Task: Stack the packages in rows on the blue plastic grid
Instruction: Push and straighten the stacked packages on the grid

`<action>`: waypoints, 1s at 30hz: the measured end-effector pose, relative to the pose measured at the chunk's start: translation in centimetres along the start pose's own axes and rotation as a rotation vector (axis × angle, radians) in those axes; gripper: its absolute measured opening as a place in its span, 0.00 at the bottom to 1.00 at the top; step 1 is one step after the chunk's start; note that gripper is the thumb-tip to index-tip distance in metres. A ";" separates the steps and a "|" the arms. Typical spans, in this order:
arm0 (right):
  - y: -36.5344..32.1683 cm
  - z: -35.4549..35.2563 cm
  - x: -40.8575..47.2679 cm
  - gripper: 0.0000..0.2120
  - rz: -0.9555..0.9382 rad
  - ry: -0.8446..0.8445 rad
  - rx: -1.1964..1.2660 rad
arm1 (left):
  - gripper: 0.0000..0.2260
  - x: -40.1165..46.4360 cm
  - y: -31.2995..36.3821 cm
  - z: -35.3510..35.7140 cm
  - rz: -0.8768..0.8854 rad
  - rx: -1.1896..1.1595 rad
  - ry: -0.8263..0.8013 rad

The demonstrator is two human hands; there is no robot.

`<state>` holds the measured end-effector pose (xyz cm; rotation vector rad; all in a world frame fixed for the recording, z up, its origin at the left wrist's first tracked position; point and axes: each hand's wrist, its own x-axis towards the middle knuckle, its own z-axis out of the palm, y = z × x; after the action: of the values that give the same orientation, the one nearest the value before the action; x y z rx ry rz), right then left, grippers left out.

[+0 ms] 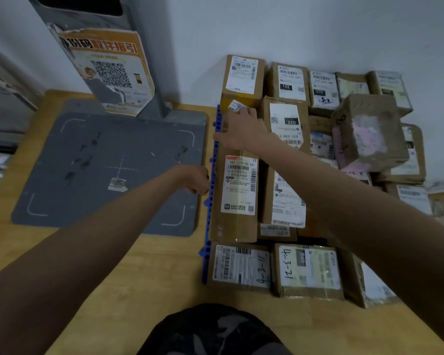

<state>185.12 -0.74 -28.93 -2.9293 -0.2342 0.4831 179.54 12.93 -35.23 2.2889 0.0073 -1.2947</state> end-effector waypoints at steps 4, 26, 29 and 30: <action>-0.1 0.5 -3.6 0.30 -0.007 0.215 -0.107 | 0.04 -1.1 -0.2 0.9 -0.017 0.089 -0.066; 2.2 2.9 -8.6 0.35 0.064 0.054 0.028 | 0.07 -2.6 2.3 1.4 0.056 0.091 0.048; 2.3 2.7 -8.9 0.36 0.064 0.048 0.029 | 0.06 -2.6 2.8 1.3 0.020 0.193 0.067; 2.4 2.7 -8.9 0.35 0.062 0.050 0.028 | 0.06 -2.7 2.9 1.2 0.011 0.212 0.068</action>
<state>176.21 -4.32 -29.15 -2.9240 -0.1291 0.4174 177.85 10.56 -32.32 2.5070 -0.1251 -1.2635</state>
